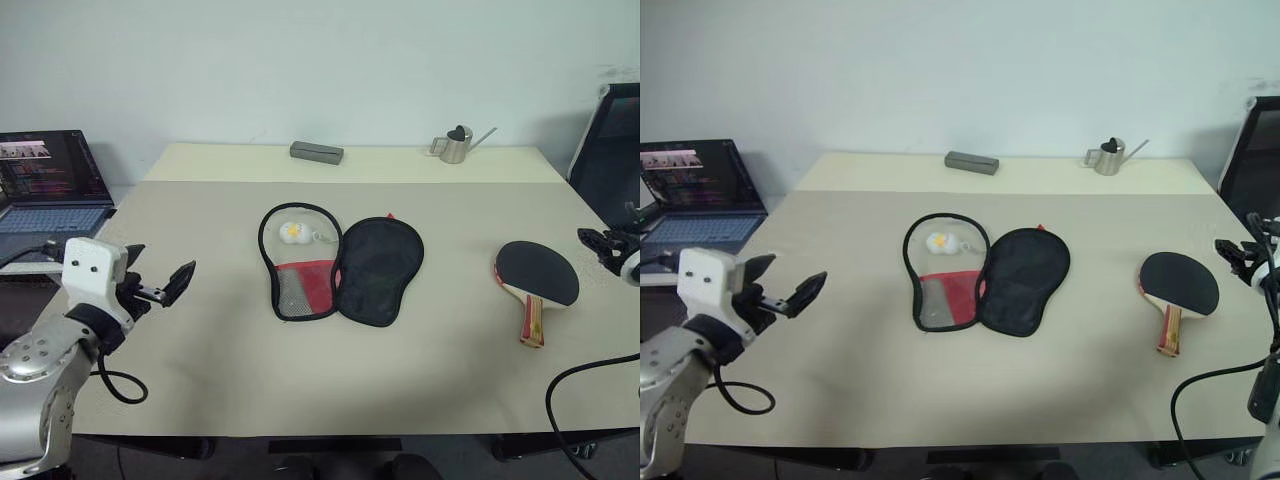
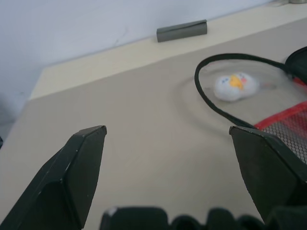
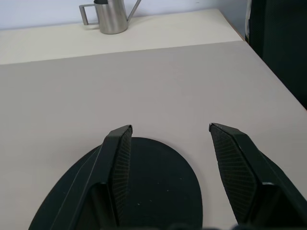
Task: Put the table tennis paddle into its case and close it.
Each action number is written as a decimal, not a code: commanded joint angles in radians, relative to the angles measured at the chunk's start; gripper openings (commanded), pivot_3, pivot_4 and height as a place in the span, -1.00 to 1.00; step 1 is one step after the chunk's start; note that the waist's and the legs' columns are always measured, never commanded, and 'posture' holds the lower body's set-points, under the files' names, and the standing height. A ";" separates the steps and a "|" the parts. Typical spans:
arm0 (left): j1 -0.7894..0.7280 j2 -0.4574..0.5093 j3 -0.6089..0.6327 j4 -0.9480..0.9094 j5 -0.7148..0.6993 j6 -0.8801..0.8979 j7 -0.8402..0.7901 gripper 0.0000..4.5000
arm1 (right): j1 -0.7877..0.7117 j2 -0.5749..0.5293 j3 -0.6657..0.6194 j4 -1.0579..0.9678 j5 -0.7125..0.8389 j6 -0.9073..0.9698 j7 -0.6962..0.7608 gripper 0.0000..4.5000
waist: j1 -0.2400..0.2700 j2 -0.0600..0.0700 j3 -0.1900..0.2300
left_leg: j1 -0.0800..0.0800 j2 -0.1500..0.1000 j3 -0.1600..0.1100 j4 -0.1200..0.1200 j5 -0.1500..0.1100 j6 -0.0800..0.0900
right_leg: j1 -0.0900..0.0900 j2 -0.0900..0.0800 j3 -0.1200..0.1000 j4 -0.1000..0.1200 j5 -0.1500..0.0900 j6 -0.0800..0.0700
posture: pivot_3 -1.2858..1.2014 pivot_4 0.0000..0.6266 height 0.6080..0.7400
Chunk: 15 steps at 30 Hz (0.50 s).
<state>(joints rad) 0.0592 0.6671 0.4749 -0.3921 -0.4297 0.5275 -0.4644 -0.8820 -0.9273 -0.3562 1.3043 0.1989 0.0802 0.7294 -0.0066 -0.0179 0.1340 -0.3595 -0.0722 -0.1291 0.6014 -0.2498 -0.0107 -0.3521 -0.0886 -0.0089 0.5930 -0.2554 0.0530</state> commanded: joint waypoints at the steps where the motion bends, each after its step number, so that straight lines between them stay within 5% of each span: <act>1: -0.022 -0.007 -0.001 -0.009 0.021 -0.033 0.015 1.00 | -0.010 -0.032 -0.001 -0.022 -0.007 -0.007 0.022 0.25 | 0.001 0.000 0.000 | 0.000 0.000 0.000 0.000 0.000 0.000 | 0.000 0.000 0.000 0.000 0.000 0.000 | 0.03 -0.52 1.00; 15: -0.057 -0.017 0.009 0.052 -0.016 -0.086 -0.066 1.00 | -0.037 0.004 0.036 -0.102 -0.002 0.037 0.244 0.25 | 0.001 0.000 0.000 | 0.000 0.000 0.000 0.000 0.000 0.000 | 0.000 0.000 0.000 0.000 0.000 0.000 | 0.03 -0.52 1.00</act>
<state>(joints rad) 0.0087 0.6405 0.4495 -0.3384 -0.4362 0.4689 -0.5202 -0.8990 -0.9236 -0.3279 1.2469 0.1871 0.1123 0.9313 -0.0057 -0.0181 0.1340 -0.3594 -0.0722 -0.1292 0.6016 -0.2498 -0.0108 -0.3518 -0.0885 -0.0092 0.5932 -0.2553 0.0531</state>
